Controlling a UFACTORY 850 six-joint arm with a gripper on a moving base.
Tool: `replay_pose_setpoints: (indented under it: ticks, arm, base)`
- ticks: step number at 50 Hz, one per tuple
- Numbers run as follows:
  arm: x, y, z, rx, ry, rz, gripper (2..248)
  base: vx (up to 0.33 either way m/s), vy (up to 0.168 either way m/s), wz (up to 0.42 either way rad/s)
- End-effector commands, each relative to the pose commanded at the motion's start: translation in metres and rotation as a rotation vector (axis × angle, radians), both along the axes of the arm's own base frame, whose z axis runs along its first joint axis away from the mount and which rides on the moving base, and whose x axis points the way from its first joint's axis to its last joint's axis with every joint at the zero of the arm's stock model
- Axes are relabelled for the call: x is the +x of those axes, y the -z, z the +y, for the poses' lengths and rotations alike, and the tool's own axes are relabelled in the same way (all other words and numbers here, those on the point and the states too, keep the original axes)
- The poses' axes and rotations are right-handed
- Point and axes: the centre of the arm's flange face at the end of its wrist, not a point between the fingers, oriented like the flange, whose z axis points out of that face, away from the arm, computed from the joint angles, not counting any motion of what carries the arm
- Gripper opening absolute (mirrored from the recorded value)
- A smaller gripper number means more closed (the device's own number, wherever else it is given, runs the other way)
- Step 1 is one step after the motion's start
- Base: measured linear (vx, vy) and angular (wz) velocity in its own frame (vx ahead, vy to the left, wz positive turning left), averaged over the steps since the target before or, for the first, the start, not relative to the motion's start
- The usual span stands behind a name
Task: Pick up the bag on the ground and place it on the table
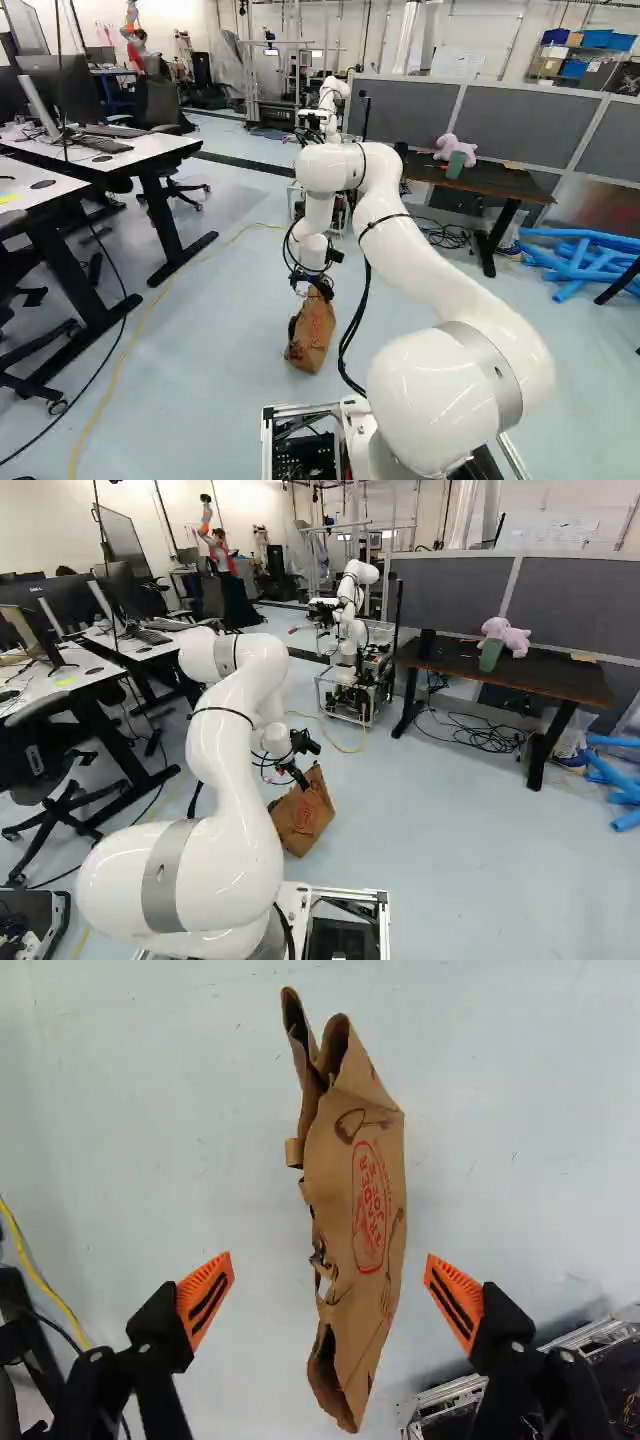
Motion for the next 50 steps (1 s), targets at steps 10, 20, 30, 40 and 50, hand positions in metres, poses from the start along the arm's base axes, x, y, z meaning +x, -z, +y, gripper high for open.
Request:
replay_pose_setpoints:
  ticks: [10, 20, 30, 40, 50]
  arm:
    - [0.009, 0.016, 0.01, 0.005, -0.013, 0.025, 247]
    - [0.016, 0.032, 0.019, 0.01, -0.026, 0.052, 247]
    - [0.018, 0.048, 0.025, 0.012, -0.035, 0.086, 247]
    - [0.016, 0.063, 0.027, 0.013, -0.038, 0.126, 247]
    - [0.013, 0.079, 0.027, 0.014, -0.039, 0.164, 247]
  base:
    - [0.0, 0.0, 0.0]
    - [0.0, 0.0, 0.0]
    - [0.0, 0.0, 0.0]
    - [0.0, 0.0, 0.0]
    - [0.0, 0.0, 0.0]
